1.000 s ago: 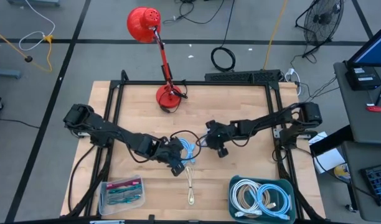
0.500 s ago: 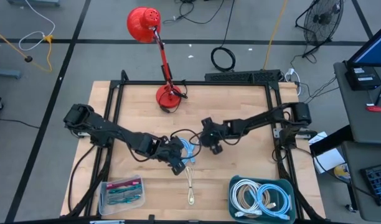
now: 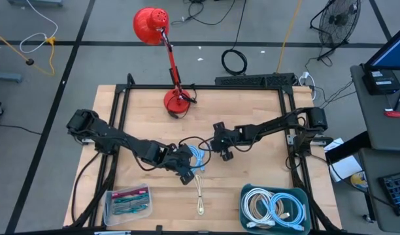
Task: Pick & Place USB Port
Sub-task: Put the white charger cable into the transparent bin
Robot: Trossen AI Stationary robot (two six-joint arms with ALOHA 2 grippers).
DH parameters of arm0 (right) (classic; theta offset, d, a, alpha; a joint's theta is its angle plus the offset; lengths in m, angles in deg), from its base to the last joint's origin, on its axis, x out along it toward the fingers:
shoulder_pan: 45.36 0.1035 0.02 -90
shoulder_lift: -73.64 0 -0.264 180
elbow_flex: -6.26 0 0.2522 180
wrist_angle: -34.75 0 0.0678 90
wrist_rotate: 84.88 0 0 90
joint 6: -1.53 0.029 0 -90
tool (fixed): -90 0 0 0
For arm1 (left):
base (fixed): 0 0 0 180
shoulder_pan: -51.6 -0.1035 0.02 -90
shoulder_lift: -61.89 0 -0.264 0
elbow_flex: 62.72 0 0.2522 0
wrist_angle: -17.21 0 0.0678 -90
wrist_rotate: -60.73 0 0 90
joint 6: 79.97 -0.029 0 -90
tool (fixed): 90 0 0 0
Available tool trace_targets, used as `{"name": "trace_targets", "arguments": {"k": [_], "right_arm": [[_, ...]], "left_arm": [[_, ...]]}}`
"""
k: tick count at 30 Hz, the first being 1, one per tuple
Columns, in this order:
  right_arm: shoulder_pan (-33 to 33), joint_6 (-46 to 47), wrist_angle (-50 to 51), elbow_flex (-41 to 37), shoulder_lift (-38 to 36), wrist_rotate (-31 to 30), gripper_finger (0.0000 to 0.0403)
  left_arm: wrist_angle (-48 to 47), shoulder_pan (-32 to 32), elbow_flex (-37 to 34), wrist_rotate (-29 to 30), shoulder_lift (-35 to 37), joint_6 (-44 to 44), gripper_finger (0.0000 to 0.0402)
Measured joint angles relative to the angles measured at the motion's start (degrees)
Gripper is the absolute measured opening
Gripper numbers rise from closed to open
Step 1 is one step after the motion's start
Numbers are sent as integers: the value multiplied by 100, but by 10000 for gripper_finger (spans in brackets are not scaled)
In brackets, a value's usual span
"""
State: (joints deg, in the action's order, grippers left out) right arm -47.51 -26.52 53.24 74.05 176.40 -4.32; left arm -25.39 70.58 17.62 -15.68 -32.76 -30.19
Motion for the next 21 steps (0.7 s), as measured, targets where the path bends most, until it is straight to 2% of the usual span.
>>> {"name": "trace_targets", "arguments": {"k": [4, 9, 12, 18, 21], "right_arm": [[2, 90, 4, -3, -29, -85, 15], [77, 242, 66, -36, -251, -631, 3], [142, 439, -98, -31, -534, -887, 1], [357, 777, -429, -23, -1313, -906, 1], [574, 1010, -666, -20, -1752, -1342, 1]], "left_arm": [[0, 2, 0, 0, 0, -16, 129], [0, 0, 0, 2, 0, -79, 129], [0, 0, 0, 16, 0, -155, 129], [-12, -30, 0, 147, 0, -269, 129], [-51, -60, 0, 205, 0, -395, 129]]}}
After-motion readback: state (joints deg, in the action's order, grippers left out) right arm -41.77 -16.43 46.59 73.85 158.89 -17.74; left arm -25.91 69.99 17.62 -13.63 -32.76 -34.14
